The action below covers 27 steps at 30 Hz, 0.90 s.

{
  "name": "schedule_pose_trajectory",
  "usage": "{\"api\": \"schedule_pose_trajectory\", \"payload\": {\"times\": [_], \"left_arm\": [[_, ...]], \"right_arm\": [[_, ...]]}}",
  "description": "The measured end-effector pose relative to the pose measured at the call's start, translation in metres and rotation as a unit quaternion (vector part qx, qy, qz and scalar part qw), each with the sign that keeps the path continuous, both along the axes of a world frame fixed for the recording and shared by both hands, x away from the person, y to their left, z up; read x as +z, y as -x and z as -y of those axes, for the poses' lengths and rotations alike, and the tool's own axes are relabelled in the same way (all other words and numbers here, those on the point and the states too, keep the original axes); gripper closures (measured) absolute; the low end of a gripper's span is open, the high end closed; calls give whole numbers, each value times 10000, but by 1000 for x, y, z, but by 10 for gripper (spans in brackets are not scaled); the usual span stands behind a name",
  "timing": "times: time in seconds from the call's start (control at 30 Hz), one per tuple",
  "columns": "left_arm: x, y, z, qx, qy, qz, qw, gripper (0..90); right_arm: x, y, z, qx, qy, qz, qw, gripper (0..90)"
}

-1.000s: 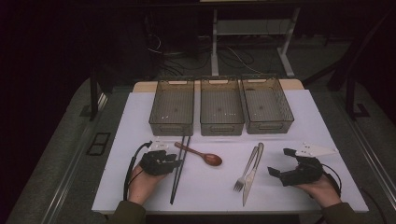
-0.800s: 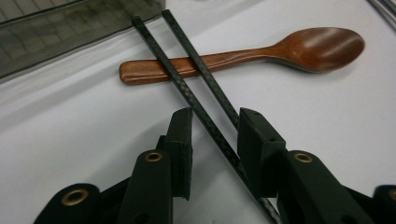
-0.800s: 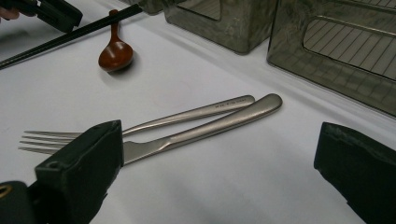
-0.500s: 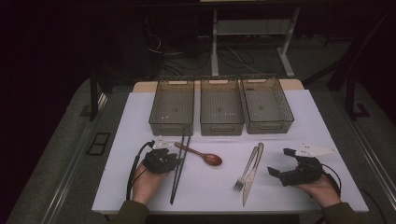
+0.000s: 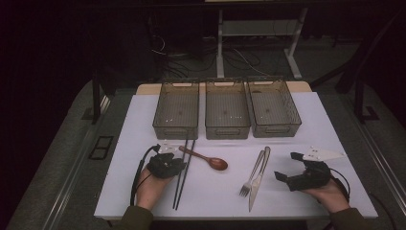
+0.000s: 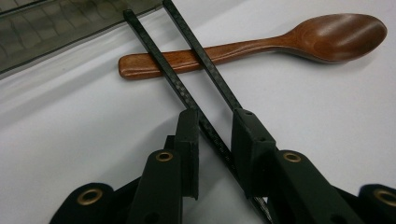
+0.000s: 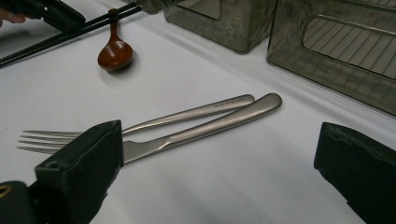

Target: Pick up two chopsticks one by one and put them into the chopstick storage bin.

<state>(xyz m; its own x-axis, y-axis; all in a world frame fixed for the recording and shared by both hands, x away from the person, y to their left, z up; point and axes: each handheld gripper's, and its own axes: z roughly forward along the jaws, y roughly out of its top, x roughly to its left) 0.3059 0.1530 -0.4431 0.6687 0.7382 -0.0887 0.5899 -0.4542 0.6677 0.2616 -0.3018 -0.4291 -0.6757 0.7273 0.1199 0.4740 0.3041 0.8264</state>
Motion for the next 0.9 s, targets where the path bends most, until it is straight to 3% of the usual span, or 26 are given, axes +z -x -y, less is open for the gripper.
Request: {"api": "schedule_pose_trajectory", "payload": {"times": [0.63,0.9], "left_arm": [[0,-1,-6,125,-85,107,9998,799],[-2,-1,-6,272,25,104,9996,800]], "right_arm": [[0,0,0,6,4,-20,10000,10],[0,0,0,4,9,-24,10000,10]]}}
